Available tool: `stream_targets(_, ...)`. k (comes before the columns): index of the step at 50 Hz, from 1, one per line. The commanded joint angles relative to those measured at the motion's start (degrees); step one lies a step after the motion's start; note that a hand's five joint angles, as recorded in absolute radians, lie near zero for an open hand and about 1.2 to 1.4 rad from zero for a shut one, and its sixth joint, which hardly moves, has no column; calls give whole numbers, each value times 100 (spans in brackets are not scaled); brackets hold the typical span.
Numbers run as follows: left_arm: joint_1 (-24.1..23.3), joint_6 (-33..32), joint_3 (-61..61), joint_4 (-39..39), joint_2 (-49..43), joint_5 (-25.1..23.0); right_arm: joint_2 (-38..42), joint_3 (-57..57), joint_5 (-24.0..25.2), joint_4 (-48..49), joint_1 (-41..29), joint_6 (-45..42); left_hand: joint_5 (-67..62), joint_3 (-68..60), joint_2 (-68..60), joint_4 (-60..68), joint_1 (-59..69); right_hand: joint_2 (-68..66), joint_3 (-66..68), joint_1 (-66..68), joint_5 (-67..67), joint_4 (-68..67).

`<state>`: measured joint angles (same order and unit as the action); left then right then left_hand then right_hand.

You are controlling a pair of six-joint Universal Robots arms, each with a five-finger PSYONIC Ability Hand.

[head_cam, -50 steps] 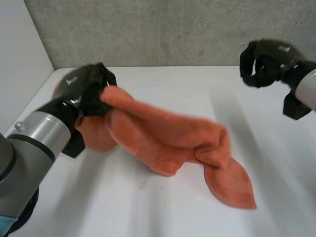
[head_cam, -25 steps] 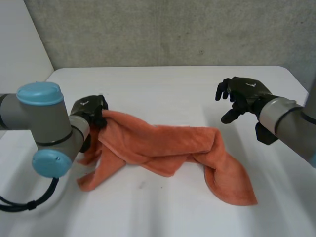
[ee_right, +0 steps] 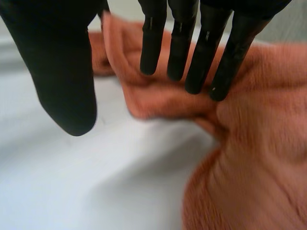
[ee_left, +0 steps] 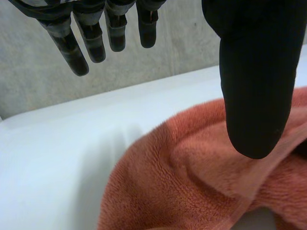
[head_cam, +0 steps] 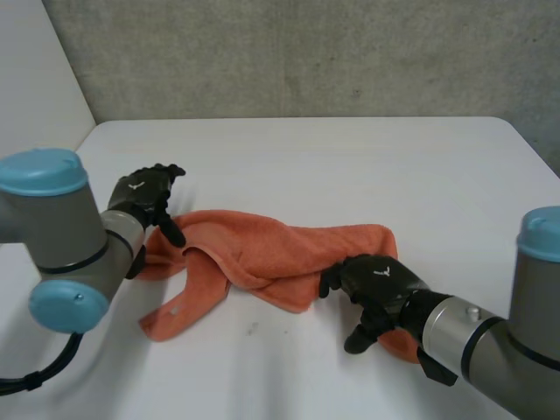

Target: Fold the laundry

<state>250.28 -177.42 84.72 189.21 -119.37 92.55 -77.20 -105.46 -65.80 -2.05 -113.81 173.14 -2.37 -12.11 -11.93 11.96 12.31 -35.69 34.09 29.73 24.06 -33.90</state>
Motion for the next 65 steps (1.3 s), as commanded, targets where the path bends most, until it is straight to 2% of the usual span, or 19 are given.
stream_targets(1, 109, -3, 693, -7, 887, -9, 687, 34, -591, 458, 51, -701, -70, -96, -113, 111, 76, 390, -230, 206, -227, 211)
stream_targets(5, 118, -12, 976, -25, 1144, -18, 820, 96, -1056, 951, 69, -974, -104, -130, -148, 145, 110, 491, -332, 105, -329, 312)
stream_targets(11, 249, -73, 1511, -139, 1469, -246, 846, 227, -1427, 1452, 69, -1238, -222, -248, -265, 263, 228, 474, -315, 122, -312, 295)
stream_targets(20, 294, -82, 1582, -139, 1399, -387, 1093, 571, -1445, 1515, 271, -1344, -222, -248, -265, 263, 228, 475, -315, 121, -312, 296)
stream_targets(30, 285, -91, 1302, -78, 775, -378, 1646, 1132, -1453, 1497, 333, -1581, -322, -349, -366, 363, 329, 341, -181, 255, -178, 162)
stream_targets(37, 294, -82, 1134, -69, 669, -378, 1849, 1283, -1445, 1444, 342, -1625, -407, -433, -450, 448, 413, 239, -79, 357, -76, 60)
stream_targets(41, 294, -82, 1125, -69, 669, -378, 1857, 1274, -1445, 1479, 350, -1774, -407, -433, -450, 448, 413, -549, 709, 1145, 712, -728)
stream_targets(48, 302, -82, 1152, -69, 678, -378, 1927, 1291, -1462, 1480, 447, -2178, -407, -433, -450, 448, 413, -1004, 1164, 1600, 1167, -1183)
stream_targets(49, 302, -82, 1152, -77, 678, -378, 1928, 1309, -1471, 1480, 482, -2275, -407, -433, -450, 448, 413, -1622, 1782, 2218, 1785, -1801)
stream_targets(50, 302, -82, 1152, -78, 678, -378, 1928, 1309, -1471, 1480, 482, -2276, -407, -433, -450, 448, 413, -1628, 1788, 2224, 1791, -1807)
stream_targets(52, 302, -82, 1152, -69, 678, -378, 1910, 1362, -1523, 1479, 552, -2433, -407, -433, -450, 448, 413, -4170, 4329, 4766, 4332, -4349)
stream_targets(54, 302, -82, 1152, -69, 678, -378, 1893, 1388, -1559, 1497, 579, -2495, -407, -433, -450, 448, 413, -4429, 4588, 5025, 4591, -4608)
stream_targets(61, 311, -82, 1169, -78, 722, -378, 1945, 1652, -1673, 1427, 763, -2557, -407, -433, -450, 448, 413, -4134, 4294, 4730, 4297, -4313)
stream_targets(62, 329, -82, 1178, -78, 731, -378, 1919, 1634, -1673, 1375, 868, -2513, -407, -433, -450, 448, 413, -3102, 3262, 3698, 3265, -3281)
stream_targets(65, 338, -82, 1196, -78, 748, -387, 1849, 1573, -1621, 1234, 1071, -2434, -407, -433, -450, 448, 413, -2657, 2817, 3253, 2820, -2836)
